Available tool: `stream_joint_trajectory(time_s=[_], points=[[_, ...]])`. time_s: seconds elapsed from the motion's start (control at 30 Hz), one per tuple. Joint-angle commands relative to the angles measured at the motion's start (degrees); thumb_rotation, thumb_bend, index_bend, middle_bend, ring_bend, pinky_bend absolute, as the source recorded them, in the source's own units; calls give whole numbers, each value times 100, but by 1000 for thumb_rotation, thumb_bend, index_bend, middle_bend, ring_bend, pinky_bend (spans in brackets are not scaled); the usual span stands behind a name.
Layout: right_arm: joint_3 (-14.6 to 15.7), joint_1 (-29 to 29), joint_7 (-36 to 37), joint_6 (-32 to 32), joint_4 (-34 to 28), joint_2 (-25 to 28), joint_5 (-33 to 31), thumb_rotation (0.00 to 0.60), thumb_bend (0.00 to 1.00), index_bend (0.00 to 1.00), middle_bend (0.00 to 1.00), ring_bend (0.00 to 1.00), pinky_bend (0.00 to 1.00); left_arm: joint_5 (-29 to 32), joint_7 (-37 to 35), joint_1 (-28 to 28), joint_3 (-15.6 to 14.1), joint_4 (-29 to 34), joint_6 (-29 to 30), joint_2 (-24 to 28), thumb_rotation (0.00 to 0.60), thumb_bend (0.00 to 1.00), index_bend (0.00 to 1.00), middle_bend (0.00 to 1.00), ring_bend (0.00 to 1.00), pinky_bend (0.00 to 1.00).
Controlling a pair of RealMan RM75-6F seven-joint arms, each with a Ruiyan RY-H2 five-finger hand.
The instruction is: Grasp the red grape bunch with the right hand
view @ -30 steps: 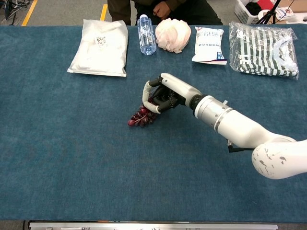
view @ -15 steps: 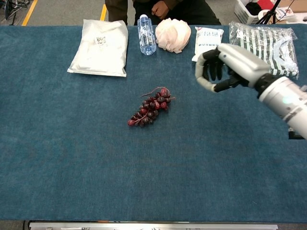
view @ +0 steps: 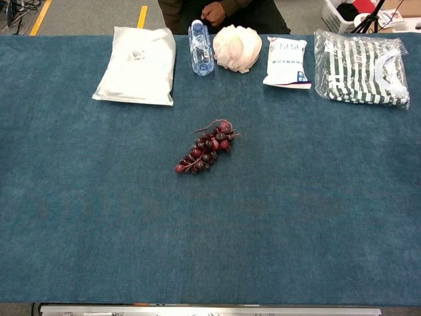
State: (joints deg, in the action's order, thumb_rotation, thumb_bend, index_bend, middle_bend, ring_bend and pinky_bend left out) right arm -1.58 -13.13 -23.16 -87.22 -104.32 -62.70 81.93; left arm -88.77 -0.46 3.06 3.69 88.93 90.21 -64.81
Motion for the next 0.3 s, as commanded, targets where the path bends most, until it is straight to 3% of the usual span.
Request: stream_joint_trajectory(time_s=[0.03,0.3], points=[[136,266,-130,-154,-161,205,-66,600,384,476,507,419,486,-32,11,19,-16,17,-16,2,600,254,318,308,230,174],[215,531,133,-191,-15,212,11,600,384,476,501,410,471,-41,104,44,-49,127,-61,21,600,253,318,308,229,174]])
